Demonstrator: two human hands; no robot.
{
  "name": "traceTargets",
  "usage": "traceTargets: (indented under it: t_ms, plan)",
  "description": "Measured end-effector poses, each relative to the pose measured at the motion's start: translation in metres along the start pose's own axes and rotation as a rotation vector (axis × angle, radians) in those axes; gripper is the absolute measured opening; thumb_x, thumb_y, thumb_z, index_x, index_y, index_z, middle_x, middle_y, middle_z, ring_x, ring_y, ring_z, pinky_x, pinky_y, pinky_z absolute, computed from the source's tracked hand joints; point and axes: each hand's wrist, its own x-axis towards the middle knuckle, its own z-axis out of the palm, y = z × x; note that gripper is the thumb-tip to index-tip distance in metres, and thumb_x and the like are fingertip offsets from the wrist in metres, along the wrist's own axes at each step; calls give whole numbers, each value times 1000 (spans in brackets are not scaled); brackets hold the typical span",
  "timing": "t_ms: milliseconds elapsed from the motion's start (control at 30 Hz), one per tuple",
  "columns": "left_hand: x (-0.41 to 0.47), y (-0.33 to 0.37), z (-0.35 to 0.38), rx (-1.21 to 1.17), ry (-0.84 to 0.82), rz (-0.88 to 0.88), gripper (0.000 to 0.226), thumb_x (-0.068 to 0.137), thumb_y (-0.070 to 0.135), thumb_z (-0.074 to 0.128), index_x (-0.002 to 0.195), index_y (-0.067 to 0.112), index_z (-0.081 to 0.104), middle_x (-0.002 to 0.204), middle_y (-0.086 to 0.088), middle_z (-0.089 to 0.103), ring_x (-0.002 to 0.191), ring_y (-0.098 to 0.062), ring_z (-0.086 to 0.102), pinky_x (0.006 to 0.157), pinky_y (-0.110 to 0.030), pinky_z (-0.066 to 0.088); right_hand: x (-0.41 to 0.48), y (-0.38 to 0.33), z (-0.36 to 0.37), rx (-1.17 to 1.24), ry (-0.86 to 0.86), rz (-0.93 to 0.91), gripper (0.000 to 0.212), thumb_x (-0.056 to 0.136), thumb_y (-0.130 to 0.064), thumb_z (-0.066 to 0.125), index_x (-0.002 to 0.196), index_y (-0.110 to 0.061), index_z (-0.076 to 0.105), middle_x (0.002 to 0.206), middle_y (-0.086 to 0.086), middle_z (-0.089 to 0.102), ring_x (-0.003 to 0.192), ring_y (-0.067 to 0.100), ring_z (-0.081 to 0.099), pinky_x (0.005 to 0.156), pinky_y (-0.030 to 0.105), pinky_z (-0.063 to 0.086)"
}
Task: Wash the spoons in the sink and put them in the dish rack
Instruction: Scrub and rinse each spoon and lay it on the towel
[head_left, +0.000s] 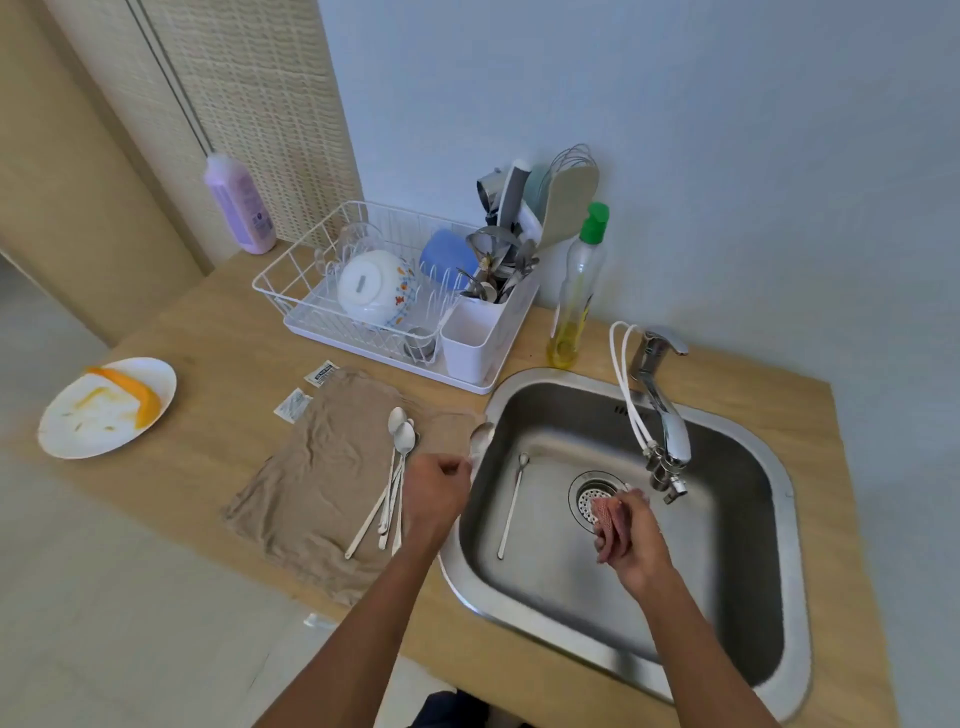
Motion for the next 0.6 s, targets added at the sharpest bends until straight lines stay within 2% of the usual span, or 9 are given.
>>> traceTargets:
  t_ms: [100,167,233,333,400,467,533,600]
  plan:
    - [15,-5,-23,186,54,-27,16,84,30,69,89,20,80,87,-1,77,86,-21,71,70,-20,43,4,3,5,-37,42,-13,22,93,-35,56,91,-14,54,69,9,55,41,14,45,39,20,35]
    - [26,-9,-34,280,57,-47,17,83,29,72,95,21,79,97,-4,76,94,-25,69,74,-24,45,7,4,6,-82,65,-16,30,89,-44,63,90,-15,57,73,9,56,37,12,41,40,22,32]
    - [38,-14,-38,341,24,-52,17,82,29,73,96,20,78,99,-6,74,95,-26,69,78,-28,49,7,4,6,-104,81,-4,34,86,-47,68,86,-15,59,72,8,55,35,12,39,41,23,30]
    - [49,-19,-38,495,-18,-8,17,82,29,72,97,22,75,99,-6,73,93,-27,69,79,-32,53,6,2,7,-52,67,5,26,92,-39,59,84,-14,58,64,8,51,37,13,41,40,22,33]
    - [54,-20,-34,565,14,84,25,85,29,70,107,19,70,110,-6,68,95,-29,67,79,-35,52,6,2,8,0,66,8,24,95,-33,53,83,-14,59,66,10,54,42,16,45,44,24,38]
    - [54,-14,-28,516,78,202,26,86,27,70,109,16,68,116,-8,63,95,-33,66,78,-39,52,4,1,8,57,51,9,21,97,-31,51,88,-14,60,68,11,57,45,19,50,47,26,43]
    - [51,1,-11,496,59,338,15,91,27,64,101,17,69,106,-6,67,93,-30,66,78,-37,51,4,2,9,117,48,31,18,98,-26,50,84,-18,58,70,11,62,53,23,54,54,29,47]
    - [44,17,16,520,-71,445,19,95,31,54,97,19,69,99,-4,70,93,-25,66,78,-34,49,4,4,10,155,51,53,20,98,-24,48,81,-19,58,66,10,67,62,28,56,64,33,48]
